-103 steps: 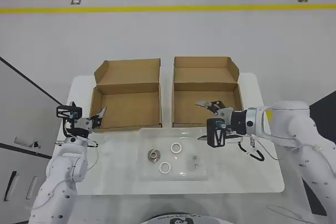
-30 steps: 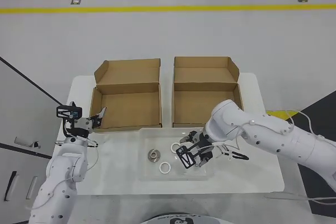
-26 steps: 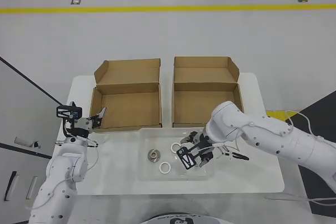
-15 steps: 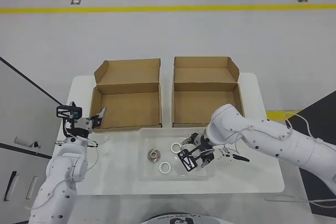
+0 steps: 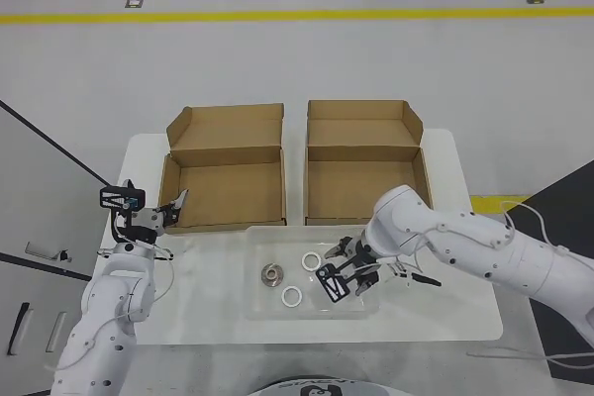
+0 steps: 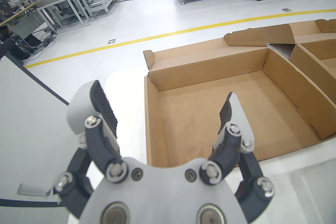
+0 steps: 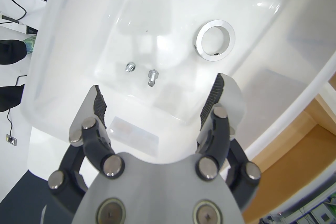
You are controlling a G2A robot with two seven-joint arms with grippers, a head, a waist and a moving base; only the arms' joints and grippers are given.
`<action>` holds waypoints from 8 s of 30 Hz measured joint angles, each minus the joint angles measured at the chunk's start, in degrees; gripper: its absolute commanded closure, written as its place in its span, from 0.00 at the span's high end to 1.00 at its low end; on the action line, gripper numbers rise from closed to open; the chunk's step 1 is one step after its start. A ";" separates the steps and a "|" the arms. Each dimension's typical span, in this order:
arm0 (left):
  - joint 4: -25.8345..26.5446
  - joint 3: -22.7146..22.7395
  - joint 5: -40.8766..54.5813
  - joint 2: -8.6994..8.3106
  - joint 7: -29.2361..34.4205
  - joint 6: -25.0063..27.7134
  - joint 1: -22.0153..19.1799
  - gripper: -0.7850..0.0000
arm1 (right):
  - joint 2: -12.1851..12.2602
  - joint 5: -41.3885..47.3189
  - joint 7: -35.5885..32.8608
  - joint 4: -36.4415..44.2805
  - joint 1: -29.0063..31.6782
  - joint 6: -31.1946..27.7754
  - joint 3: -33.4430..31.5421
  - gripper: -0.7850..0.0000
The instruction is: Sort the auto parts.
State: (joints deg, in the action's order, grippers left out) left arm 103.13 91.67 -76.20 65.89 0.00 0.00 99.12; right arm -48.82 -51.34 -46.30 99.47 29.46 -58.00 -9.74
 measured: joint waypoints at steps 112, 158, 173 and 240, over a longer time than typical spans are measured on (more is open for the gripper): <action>0.00 0.00 0.00 0.00 0.00 0.00 0.00 1.00 | 18.22 9.90 42.63 4.09 17.01 11.32 -23.55 0.00; 0.00 0.00 0.00 0.00 0.00 0.00 0.00 1.00 | 24.11 1.21 92.59 5.06 7.05 0.00 -12.01 0.00; 0.00 0.00 0.00 0.00 0.00 0.00 0.00 1.00 | 23.70 3.00 92.67 6.56 8.13 0.93 -12.71 0.00; 0.00 0.00 0.00 0.00 0.00 0.00 0.00 1.00 | 10.84 28.94 92.21 21.80 16.60 -0.04 -23.68 0.00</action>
State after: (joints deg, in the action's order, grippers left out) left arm 103.13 91.67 -76.20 65.89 0.00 0.00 99.12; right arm -37.99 -22.40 45.91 121.27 46.06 -58.04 -33.42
